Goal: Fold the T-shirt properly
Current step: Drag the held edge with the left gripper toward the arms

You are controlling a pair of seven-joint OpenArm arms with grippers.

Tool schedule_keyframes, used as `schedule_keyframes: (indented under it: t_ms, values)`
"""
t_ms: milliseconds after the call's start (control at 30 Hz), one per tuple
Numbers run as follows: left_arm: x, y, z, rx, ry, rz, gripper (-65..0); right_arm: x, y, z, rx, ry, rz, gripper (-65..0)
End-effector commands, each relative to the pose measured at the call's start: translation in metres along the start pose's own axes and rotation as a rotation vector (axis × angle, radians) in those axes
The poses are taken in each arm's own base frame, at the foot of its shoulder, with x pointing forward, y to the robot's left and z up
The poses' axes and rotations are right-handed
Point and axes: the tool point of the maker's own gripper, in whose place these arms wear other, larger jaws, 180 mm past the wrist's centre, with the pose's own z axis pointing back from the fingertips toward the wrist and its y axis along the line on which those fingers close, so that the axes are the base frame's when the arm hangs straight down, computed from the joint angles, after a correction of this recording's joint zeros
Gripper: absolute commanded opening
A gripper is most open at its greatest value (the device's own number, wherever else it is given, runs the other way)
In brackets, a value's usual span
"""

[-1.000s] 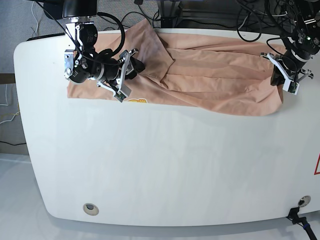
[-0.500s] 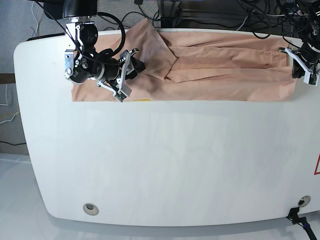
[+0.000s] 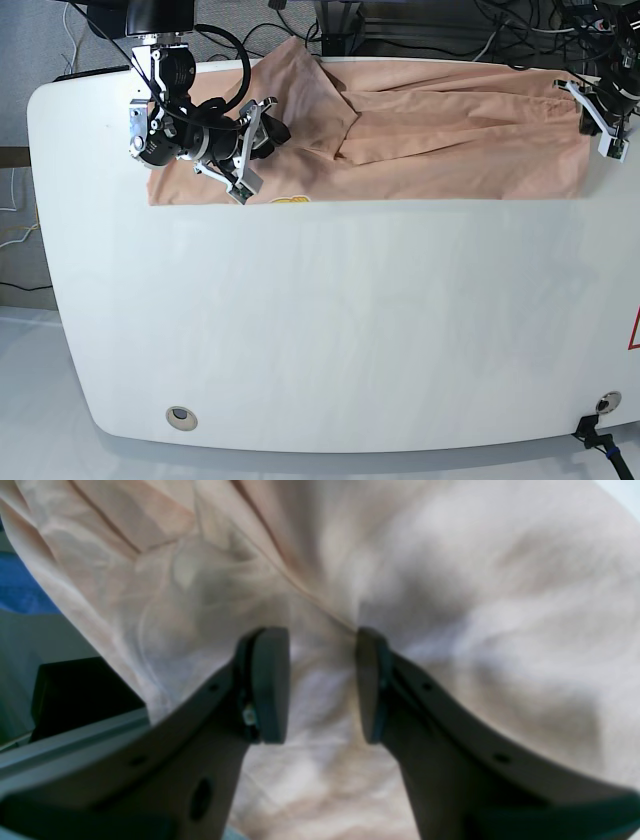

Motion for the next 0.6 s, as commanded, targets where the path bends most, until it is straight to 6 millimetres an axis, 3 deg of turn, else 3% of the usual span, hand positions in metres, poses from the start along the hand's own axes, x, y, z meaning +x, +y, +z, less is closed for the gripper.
schedule_keyframes:
  t_ms: [0,33,133,200,433,567]
  values:
    - [0.003,0.012,0.006,0.023,0.037,-0.048,-65.0,0.011,-0.001,0.004,-0.001,-0.038,0.019,-43.2]
    - [0.000,0.012,0.005,0.021,0.061,-0.058,-60.8,0.011,-0.001,0.004,-0.001,-0.038,0.019,-43.2]
    - [-0.009,0.021,0.008,0.057,0.111,-0.067,-39.7,0.006,-0.003,0.000,0.006,-0.023,-0.001,-43.2]
    - [-0.013,0.029,0.010,0.095,0.138,-0.087,-31.3,0.004,-0.004,-0.001,0.009,-0.017,-0.009,-43.2]
    - [-0.010,0.042,0.014,0.136,0.154,-0.127,-30.1,0.004,-0.004,-0.001,0.012,-0.019,-0.010,-43.2]
    - [0.025,0.052,0.027,0.185,0.048,-0.130,-30.1,0.004,-0.004,-0.001,0.011,-0.021,-0.012,-43.2]
